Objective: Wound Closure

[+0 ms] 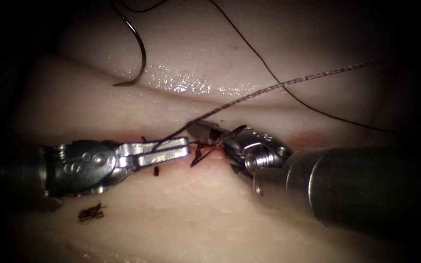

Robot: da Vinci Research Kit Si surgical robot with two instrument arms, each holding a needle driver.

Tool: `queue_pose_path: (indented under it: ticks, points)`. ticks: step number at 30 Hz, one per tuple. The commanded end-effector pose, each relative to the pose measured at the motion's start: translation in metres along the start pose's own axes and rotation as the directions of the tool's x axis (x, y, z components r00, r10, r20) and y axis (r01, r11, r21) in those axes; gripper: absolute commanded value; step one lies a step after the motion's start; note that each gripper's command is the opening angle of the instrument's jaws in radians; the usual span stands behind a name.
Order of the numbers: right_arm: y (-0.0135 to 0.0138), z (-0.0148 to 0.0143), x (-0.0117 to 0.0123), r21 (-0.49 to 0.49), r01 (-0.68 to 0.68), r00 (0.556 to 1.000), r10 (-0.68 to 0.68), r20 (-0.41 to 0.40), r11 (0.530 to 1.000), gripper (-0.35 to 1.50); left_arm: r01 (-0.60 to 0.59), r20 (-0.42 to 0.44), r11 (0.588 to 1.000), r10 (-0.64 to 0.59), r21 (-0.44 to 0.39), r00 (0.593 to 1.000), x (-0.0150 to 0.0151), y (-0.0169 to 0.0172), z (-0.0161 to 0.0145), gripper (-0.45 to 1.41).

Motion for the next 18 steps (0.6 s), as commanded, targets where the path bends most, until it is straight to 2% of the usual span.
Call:
queue_pose_path:
  ticks: [1,2,3,7,9,10,12,18]
  points:
    - [-0.0003,0.0007,-0.0004,0.009,0.010,1.000,-0.010,-0.005,1.000,-0.35,0.007,0.010,1.000,-0.007,0.006,1.000,-0.0006,-0.0008,0.0001,-0.45]
    - [-0.0004,0.0007,-0.0003,0.011,0.020,1.000,-0.020,-0.010,1.000,-0.35,0.007,0.022,1.000,-0.007,0.013,1.000,-0.0004,-0.0019,-0.0001,-0.45]
    - [-0.0005,0.0006,-0.0001,0.014,0.028,0.999,-0.028,-0.018,1.000,-0.35,0.010,0.056,1.000,-0.011,0.024,0.998,-0.0004,-0.0046,-0.0007,-0.45]
    - [-0.0007,0.0003,-0.0001,0.023,0.046,0.998,-0.046,-0.036,0.999,-0.35,-0.007,0.136,0.999,0.000,0.049,0.991,-0.0011,-0.0090,-0.0013,-0.45]
    - [-0.0008,0.0001,-0.0003,0.024,0.051,0.998,-0.050,-0.042,0.998,-0.35,-0.034,0.208,0.998,0.022,0.053,0.978,-0.0020,-0.0120,-0.0012,-0.45]
    - [-0.0008,0.0001,-0.0003,0.024,0.051,0.998,-0.050,-0.042,0.998,-0.35,-0.034,0.208,0.998,0.022,0.053,0.978,-0.0020,-0.0120,-0.0012,-0.45]
    - [-0.0009,-0.0001,-0.0004,0.027,0.056,0.997,-0.055,-0.047,0.998,-0.35,-0.076,0.288,0.995,0.056,0.060,0.956,-0.0031,-0.0147,-0.0010,-0.45]
    - [-0.0012,-0.0003,-0.0007,0.029,0.074,0.996,-0.072,-0.057,0.997,-0.35,-0.111,0.369,0.992,0.081,0.062,0.926,-0.0050,-0.0178,-0.0002,-0.45]
